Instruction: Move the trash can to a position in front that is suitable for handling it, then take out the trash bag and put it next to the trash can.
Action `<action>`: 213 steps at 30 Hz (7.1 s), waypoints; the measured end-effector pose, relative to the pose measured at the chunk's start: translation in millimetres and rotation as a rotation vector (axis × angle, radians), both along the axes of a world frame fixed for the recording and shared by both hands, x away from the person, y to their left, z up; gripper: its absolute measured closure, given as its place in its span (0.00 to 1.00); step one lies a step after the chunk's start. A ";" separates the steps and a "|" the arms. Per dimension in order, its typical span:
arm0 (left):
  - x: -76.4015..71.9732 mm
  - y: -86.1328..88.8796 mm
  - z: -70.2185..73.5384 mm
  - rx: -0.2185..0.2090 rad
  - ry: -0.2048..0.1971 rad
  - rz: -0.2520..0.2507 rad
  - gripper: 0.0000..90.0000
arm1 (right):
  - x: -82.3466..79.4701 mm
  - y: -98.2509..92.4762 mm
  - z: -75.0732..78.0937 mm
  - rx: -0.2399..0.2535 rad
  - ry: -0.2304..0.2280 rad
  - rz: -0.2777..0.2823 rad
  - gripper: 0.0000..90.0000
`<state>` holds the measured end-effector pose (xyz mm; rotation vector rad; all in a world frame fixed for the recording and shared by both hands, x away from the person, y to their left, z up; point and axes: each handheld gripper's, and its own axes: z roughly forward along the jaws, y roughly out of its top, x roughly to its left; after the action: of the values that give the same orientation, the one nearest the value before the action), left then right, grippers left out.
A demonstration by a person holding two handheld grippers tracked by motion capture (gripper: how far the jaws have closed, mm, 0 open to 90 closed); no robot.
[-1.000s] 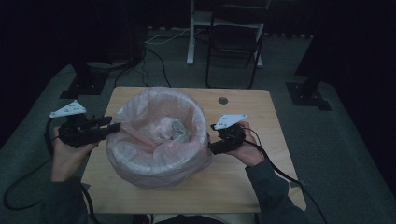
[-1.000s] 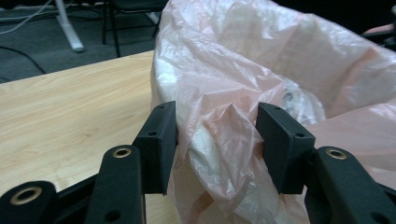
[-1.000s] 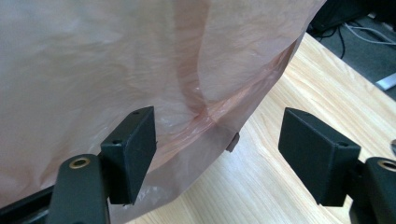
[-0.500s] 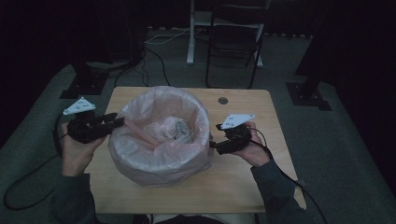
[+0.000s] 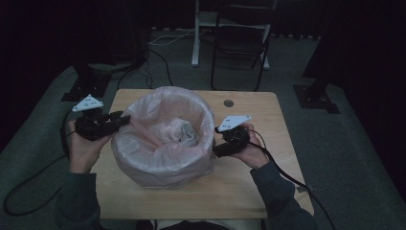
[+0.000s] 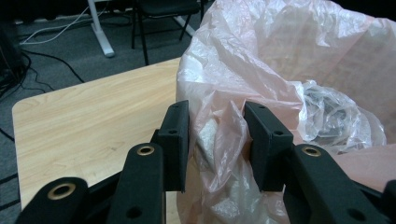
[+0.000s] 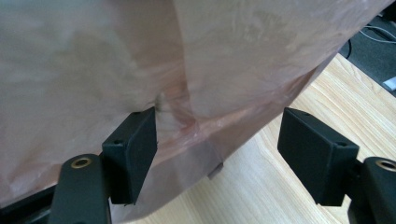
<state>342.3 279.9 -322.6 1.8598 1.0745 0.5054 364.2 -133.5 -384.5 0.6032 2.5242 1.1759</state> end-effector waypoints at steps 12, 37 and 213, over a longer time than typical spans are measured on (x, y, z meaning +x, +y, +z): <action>-2.9 16.2 1.9 -0.060 -0.018 0.027 0.60 | 4.5 0.3 4.8 -0.060 -0.061 -0.017 0.31; -13.8 15.6 15.8 -0.104 -0.054 0.011 0.55 | -37.1 -19.4 -20.3 -0.099 -0.070 0.127 0.23; -15.6 -56.6 100.0 -0.251 -0.143 -0.345 0.67 | -5.1 99.9 105.2 0.193 -0.120 0.363 0.99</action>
<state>326.7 223.3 -222.6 1.7100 0.6695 0.2817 359.1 -33.6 -279.3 0.1074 2.5012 1.5413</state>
